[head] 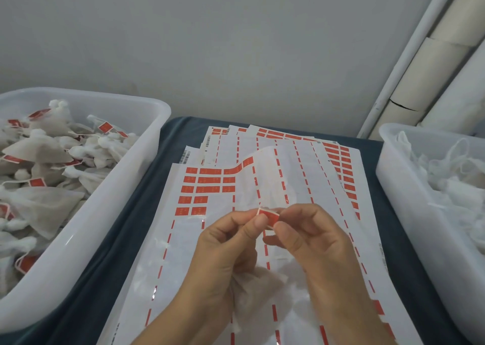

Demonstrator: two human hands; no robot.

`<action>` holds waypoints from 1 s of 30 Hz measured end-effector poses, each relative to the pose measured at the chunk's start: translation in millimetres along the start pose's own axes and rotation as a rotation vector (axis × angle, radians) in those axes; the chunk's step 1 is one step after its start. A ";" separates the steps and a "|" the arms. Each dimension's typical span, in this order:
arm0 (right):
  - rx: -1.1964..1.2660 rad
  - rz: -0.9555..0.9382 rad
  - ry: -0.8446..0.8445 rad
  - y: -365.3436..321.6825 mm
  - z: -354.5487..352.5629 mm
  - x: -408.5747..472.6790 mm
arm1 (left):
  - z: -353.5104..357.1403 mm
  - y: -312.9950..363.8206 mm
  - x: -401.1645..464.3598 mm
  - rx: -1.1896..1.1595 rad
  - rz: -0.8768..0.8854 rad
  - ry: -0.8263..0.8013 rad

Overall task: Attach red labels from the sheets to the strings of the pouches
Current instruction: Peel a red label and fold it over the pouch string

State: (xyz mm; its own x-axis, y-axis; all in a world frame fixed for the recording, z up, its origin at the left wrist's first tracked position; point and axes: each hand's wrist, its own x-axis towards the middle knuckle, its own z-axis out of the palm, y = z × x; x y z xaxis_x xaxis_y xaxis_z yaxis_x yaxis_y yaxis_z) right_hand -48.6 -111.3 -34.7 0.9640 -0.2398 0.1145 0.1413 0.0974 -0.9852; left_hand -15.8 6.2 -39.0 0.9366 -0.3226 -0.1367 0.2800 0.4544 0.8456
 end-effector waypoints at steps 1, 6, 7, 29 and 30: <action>0.009 -0.003 0.003 0.0 -0.2 -0.2 | 0.4 -0.5 -0.5 -0.020 -0.011 -0.012; 0.023 -0.020 0.047 -0.5 0.3 -1.2 | -0.4 -2.4 -1.1 -0.031 -0.047 -0.010; 0.028 -0.025 0.050 -0.3 0.5 -1.3 | 0.0 -2.3 -1.3 -0.033 -0.049 -0.007; 0.020 -0.174 0.190 13.3 3.9 -4.7 | -3.3 -9.5 2.4 -0.105 -0.115 -0.016; 0.017 -0.175 0.198 14.2 4.3 -5.4 | -2.9 -10.6 2.6 -0.114 -0.111 -0.006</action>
State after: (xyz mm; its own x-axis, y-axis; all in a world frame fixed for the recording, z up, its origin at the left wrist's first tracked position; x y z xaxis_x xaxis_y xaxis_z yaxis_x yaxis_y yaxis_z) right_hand -50.9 -104.4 -48.8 0.8622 -0.4384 0.2540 0.3072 0.0536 -0.9501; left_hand -15.6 3.0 -49.8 0.8971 -0.3814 -0.2229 0.4045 0.5065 0.7615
